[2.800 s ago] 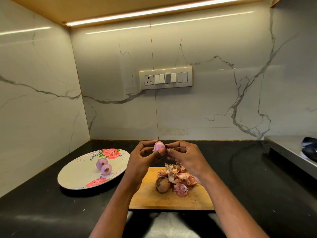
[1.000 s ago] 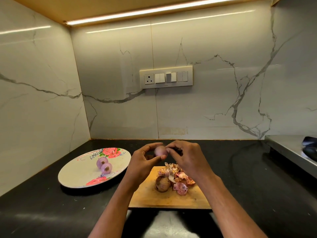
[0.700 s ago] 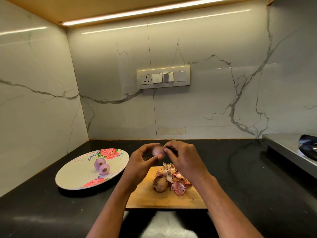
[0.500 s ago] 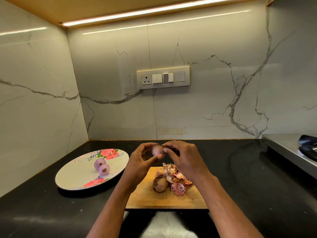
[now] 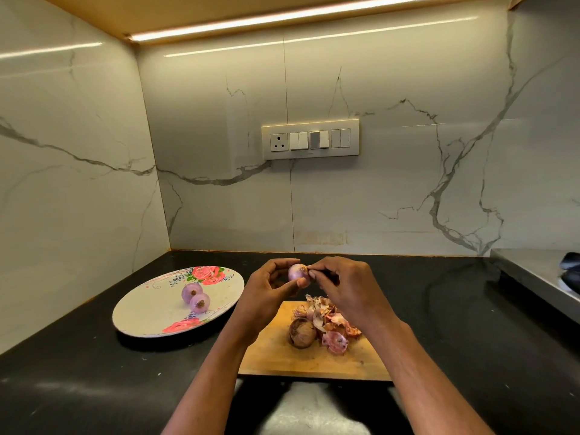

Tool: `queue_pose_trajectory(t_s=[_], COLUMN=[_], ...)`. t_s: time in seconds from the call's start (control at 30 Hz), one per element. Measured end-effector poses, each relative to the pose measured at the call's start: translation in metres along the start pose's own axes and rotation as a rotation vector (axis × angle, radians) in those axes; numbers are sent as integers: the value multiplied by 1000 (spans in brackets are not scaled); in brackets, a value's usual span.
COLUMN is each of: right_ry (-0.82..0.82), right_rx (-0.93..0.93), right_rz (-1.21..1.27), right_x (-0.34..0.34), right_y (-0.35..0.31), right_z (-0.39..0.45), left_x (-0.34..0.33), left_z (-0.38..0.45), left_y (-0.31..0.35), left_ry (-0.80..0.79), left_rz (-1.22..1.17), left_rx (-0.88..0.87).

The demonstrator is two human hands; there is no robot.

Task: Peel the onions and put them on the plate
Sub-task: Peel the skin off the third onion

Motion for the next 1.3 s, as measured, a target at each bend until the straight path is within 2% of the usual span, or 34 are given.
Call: queue_pose_trajectory(t_s=[0.37, 0.9, 1.03, 1.17, 1.3], right_ry=[-7, 162, 130, 46, 31], right_rx=[-37, -270, -310, -349, -313], right_rz=[-20, 143, 234, 458, 405], right_x=[-7, -2, -2, 2, -1], right_y=[-1, 2, 7, 9, 8], right_z=[-2, 3, 3, 4, 3], left_x=[0, -6, -5, -3, -4], left_z=[0, -3, -4, -4, -5], left_y=[-4, 3, 4, 5, 7], left_ry=[13, -74, -86, -74, -51], left_rz=[65, -7, -28, -71, -79], left_rx=[1, -26, -18, -22, -18])
Point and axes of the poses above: each hand's wrist, its own z-axis towards the middle knuckle, its own x-axis out of the back of the hand, y = z × x, the point moved 3 cm from there along z, towards the middle knuckle
